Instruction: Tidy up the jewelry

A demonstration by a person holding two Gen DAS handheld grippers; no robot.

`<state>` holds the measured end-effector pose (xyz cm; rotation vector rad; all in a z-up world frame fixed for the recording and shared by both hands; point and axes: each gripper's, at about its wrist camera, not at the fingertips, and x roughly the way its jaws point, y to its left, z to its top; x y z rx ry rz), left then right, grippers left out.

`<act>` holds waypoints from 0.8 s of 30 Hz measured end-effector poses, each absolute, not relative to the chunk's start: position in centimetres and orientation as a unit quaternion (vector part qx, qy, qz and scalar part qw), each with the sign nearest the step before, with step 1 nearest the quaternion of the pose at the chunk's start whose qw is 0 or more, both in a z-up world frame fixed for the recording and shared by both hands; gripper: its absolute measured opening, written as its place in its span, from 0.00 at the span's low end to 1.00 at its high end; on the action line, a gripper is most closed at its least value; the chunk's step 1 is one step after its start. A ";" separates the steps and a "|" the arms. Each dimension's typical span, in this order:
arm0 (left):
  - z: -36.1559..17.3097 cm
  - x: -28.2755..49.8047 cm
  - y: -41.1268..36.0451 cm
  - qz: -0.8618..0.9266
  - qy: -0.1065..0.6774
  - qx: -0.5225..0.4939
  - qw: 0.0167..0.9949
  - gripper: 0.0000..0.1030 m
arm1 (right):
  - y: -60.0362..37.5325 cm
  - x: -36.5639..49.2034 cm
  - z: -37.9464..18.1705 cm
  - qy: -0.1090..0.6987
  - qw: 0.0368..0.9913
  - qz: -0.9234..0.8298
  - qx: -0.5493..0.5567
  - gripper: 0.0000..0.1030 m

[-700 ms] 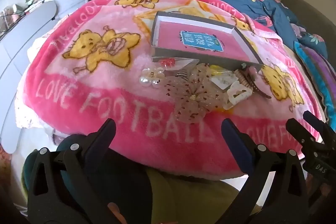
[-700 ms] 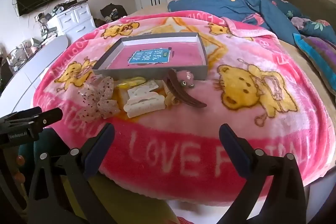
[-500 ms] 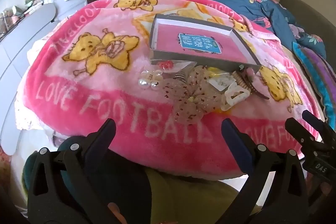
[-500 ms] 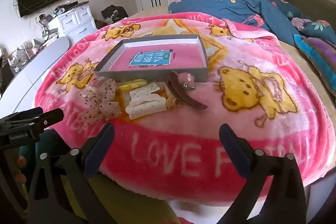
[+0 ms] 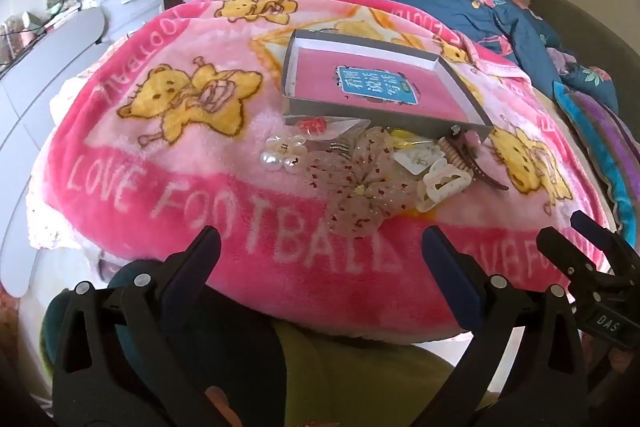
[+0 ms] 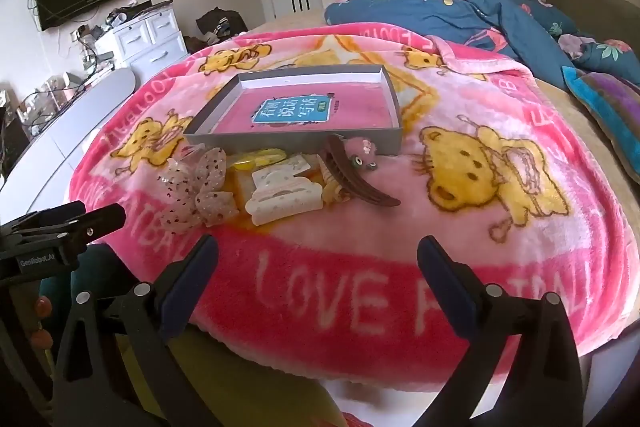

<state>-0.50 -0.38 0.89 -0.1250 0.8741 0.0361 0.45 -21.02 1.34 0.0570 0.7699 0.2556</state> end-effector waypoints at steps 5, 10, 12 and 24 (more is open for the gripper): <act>1.0 -0.5 -0.7 0.016 0.421 -0.056 0.905 0.91 | -21.0 0.6 1.0 0.375 0.918 0.125 0.026 0.96; 1.0 -0.5 -0.7 0.015 0.422 -0.058 0.905 0.91 | -21.0 0.6 1.0 0.375 0.918 0.126 0.026 0.96; 1.0 -0.5 -0.7 0.015 0.421 -0.060 0.905 0.91 | -21.0 0.6 1.0 0.374 0.918 0.125 0.026 0.96; 1.1 -0.5 -0.8 0.014 0.421 -0.059 0.905 0.91 | -21.0 0.5 1.1 0.374 0.918 0.126 0.027 0.96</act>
